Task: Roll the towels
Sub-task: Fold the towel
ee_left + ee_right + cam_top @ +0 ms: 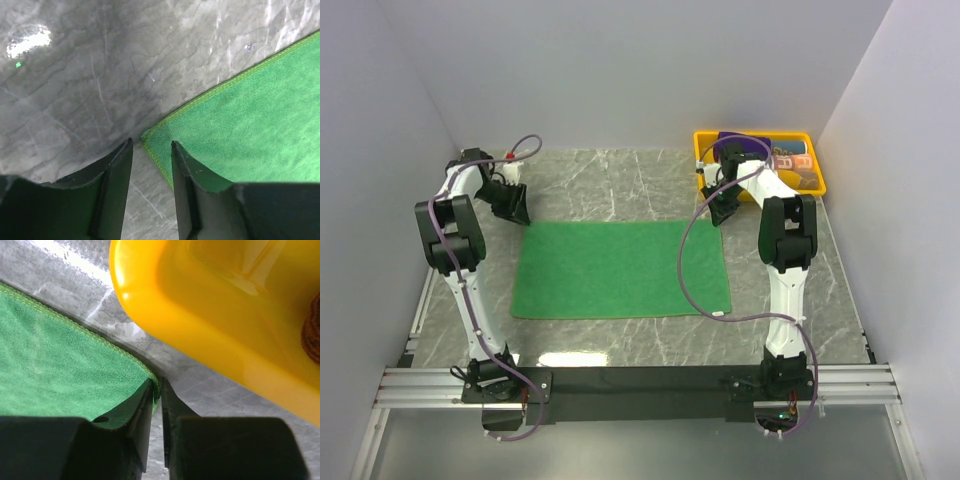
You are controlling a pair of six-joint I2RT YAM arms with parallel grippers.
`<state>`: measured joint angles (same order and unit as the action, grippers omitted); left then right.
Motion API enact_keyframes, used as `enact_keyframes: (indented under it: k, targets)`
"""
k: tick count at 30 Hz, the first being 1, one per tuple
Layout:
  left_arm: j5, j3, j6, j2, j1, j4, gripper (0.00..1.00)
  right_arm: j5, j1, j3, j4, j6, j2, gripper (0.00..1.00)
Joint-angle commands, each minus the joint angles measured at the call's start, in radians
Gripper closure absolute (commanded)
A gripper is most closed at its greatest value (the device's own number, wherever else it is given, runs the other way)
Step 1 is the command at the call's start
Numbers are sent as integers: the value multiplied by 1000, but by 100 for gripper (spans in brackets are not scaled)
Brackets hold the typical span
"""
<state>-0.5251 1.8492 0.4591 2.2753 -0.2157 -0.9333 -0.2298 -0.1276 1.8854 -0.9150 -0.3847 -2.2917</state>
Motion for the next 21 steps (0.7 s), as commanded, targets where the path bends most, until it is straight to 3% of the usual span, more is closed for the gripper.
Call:
enact_keyframes:
  k: [1, 7, 16, 18, 21]
  targets:
    - [-49, 25, 7, 26, 2, -16, 58, -23, 8, 43, -38, -8, -18, 84]
    - [-26, 42, -11, 41, 3, 10, 64, -31, 11, 66, -50, 1, -34, 99]
    - [-53, 58, -20, 52, 1, 1, 84, -31, 13, 81, -48, 7, -28, 100]
    - [-72, 64, -19, 53, 1, -6, 98, -31, 17, 80, -41, 9, -20, 100]
    - [-79, 71, -34, 47, 1, 4, 99, -39, 25, 84, -27, 15, -12, 100]
